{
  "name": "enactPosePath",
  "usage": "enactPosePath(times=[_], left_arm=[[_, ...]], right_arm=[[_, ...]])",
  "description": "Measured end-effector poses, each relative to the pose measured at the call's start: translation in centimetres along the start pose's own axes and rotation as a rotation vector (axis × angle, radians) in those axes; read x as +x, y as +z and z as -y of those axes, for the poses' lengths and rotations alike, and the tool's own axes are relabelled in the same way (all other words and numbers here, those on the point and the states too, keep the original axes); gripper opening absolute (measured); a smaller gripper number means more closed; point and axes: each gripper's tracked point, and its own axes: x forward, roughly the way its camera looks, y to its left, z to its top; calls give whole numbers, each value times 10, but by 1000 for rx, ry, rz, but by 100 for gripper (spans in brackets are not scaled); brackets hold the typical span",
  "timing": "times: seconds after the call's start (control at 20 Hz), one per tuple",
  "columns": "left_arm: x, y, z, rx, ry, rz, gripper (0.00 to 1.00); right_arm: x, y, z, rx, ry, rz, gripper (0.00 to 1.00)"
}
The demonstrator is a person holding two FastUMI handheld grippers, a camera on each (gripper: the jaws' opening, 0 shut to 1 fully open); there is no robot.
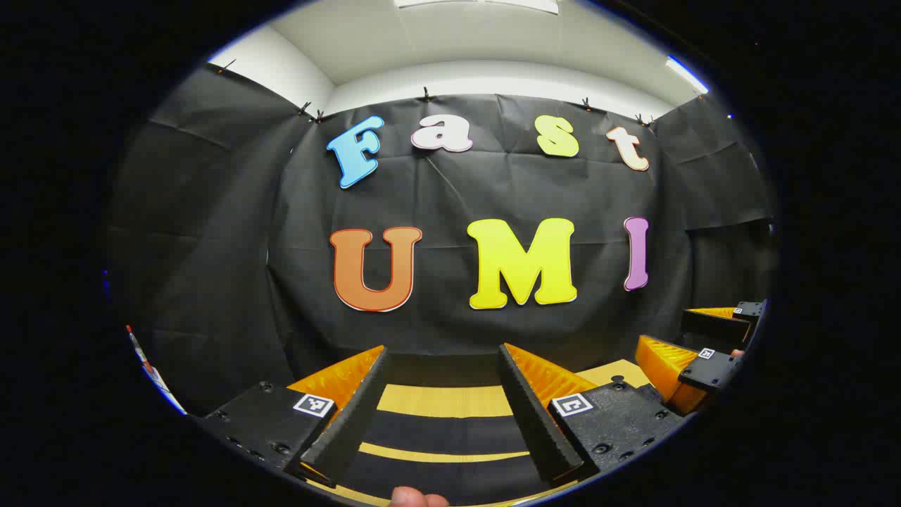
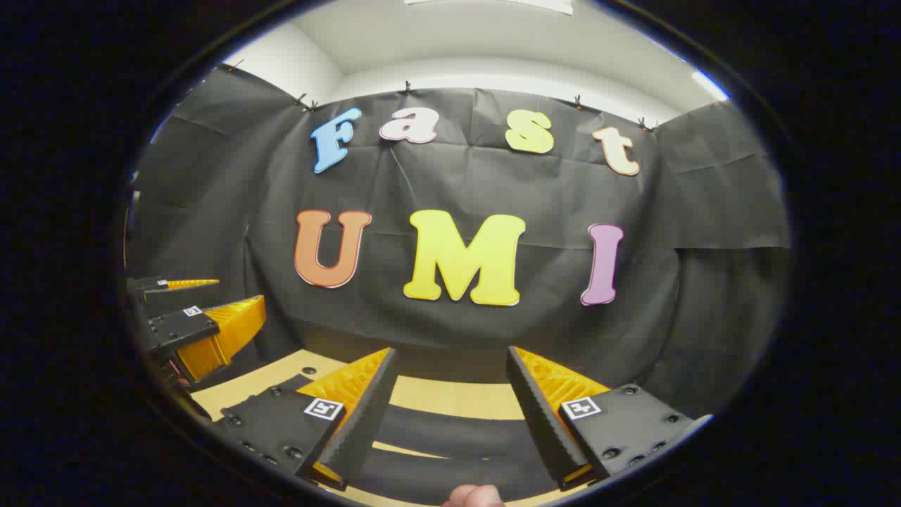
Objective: Grasp the waist and the cuffs of the jeans and fold them to make the two legs overlap; first hold the waist and fold one-third of the jeans toward the cuffs, then hold the cuffs and fold the remaining one-third in the same direction to finish folding.
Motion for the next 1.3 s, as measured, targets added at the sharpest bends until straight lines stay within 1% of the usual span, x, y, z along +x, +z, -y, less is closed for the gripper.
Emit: enactPosePath(times=[0.15, 0.25, 0.4, 0.45, 0.5, 0.65, 0.75, 0.8, 0.9, 0.95, 1.05, 1.1, 1.15, 1.2, 1.25, 1.3], left_arm=[[-2, 5, -1, 10, 5, 14, 96], [-2, 6, 1, 19, 2, 17, 96], [-1, 10, 5, 20, -8, 26, 96], [-2, 10, 8, 20, -15, 25, 96], [-2, 11, 10, 20, -21, 30, 96], [-3, 9, 17, 18, -46, 22, 96], [-4, 9, 19, 19, -50, 18, 96], [-4, 9, 20, 20, -52, 18, 96], [-3, 8, 22, 23, -53, 14, 96], [-3, 7, 22, 27, -54, 11, 96], [-1, 6, 25, 26, -57, 6, 96], [2, 3, 24, 25, -56, -1, 100], [4, -2, 20, 26, -52, -15, 100], [8, -7, 14, 33, -42, -22, 98], [8, -13, 2, 41, -17, -34, 99], [9, -23, -11, 43, 5, -55, 99]], right_arm=[[2, 3, 11, 7, -13, 7, 94], [2, 4, 19, 10, -31, 11, 96], [3, 4, 21, 11, -38, 11, 96], [2, 5, 21, 6, -41, 13, 94], [2, 6, 21, 1, -42, 16, 96], [0, 5, 23, 6, -41, 16, 94], [-1, 5, 26, 1, -48, 16, 96], [-1, 4, 28, 2, -50, 16, 94], [-1, 3, 33, 4, -55, 14, 94], [-1, 2, 35, 1, -59, 13, 96], [0, 1, 42, -7, -68, 12, 94], [0, 0, 47, -7, -74, 12, 94], [1, -2, 54, -1, -80, 5, 94], [1, -8, 61, 14, -87, -12, 94], [0, -14, 71, 36, -100, -33, 94], [-2, -25, 85, 55, -121, -61, 94]])
